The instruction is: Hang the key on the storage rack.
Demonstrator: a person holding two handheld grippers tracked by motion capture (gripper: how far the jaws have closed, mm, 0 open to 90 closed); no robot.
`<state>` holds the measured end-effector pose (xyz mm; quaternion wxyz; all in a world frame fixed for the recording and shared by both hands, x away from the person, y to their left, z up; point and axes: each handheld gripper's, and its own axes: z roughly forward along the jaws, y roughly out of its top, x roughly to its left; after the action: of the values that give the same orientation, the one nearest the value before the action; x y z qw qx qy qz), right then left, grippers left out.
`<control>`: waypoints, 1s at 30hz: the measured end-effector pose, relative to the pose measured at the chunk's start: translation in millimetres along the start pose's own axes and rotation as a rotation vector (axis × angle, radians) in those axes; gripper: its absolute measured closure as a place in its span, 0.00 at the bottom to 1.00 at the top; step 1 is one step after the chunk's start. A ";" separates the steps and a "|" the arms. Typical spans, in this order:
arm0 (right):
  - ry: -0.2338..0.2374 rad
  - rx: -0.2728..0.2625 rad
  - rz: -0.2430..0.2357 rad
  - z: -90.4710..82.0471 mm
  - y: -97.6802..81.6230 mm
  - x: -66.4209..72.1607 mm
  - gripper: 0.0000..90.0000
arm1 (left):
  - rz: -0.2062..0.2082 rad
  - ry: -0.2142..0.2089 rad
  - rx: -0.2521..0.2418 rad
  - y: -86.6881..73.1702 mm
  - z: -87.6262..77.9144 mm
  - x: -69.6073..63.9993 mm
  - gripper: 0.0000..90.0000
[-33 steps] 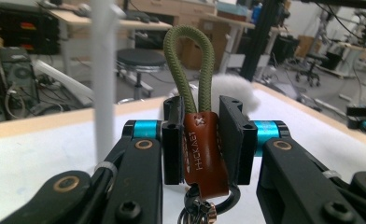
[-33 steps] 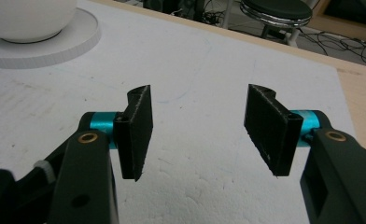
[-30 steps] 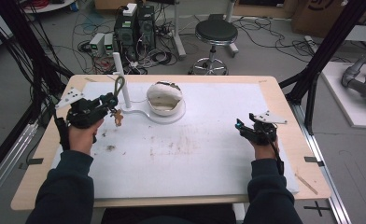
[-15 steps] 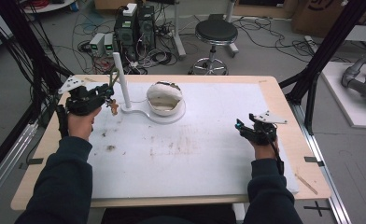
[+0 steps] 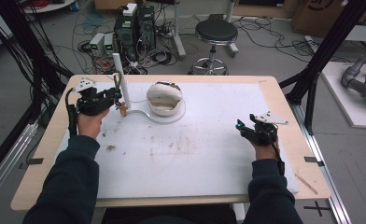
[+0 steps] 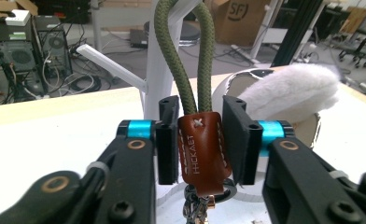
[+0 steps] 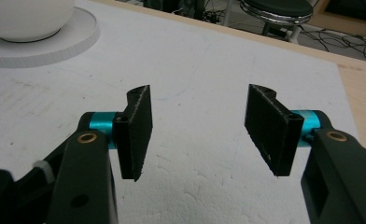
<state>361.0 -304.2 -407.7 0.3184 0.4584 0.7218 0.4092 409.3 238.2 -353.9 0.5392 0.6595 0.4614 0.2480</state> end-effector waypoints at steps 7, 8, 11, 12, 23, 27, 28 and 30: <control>0.000 -0.011 0.007 -2.9 0.1 -2.0 0.44 | -0.060 -0.053 -0.028 -27.4 -14.4 5.9 0.44; 0.005 -0.009 0.010 -3.1 0.1 -2.2 0.43 | -0.060 -0.053 -0.028 -27.4 -14.4 5.9 0.40; 0.019 -0.002 0.007 -2.7 -0.8 -2.9 0.40 | -0.037 -0.077 -0.047 -44.6 -20.5 4.3 0.21; 0.023 -0.001 0.003 -2.7 -1.2 -3.0 0.38 | -0.032 -0.094 -0.050 -48.2 -21.6 3.5 0.17; 0.125 0.007 -0.009 -11.1 -4.3 -3.0 0.26 | 0.078 -0.217 -0.034 -53.1 -23.1 -23.0 0.23; 0.152 0.011 -0.025 -13.8 -3.7 0.6 0.25 | 0.047 -0.197 -0.070 -65.8 -27.2 -27.0 0.21; 0.158 0.010 -0.028 -13.7 -3.7 1.3 0.25 | 0.068 -0.184 -0.077 -67.1 -29.3 -27.7 0.21; 0.170 0.016 -0.039 -13.6 -4.1 2.1 0.25 | 0.077 -0.172 -0.086 -67.6 -31.0 -27.7 0.21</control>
<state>347.2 -307.3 -405.2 0.2603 0.4105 0.7581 0.4347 348.2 228.4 -403.6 0.5944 0.6720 0.3767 0.2306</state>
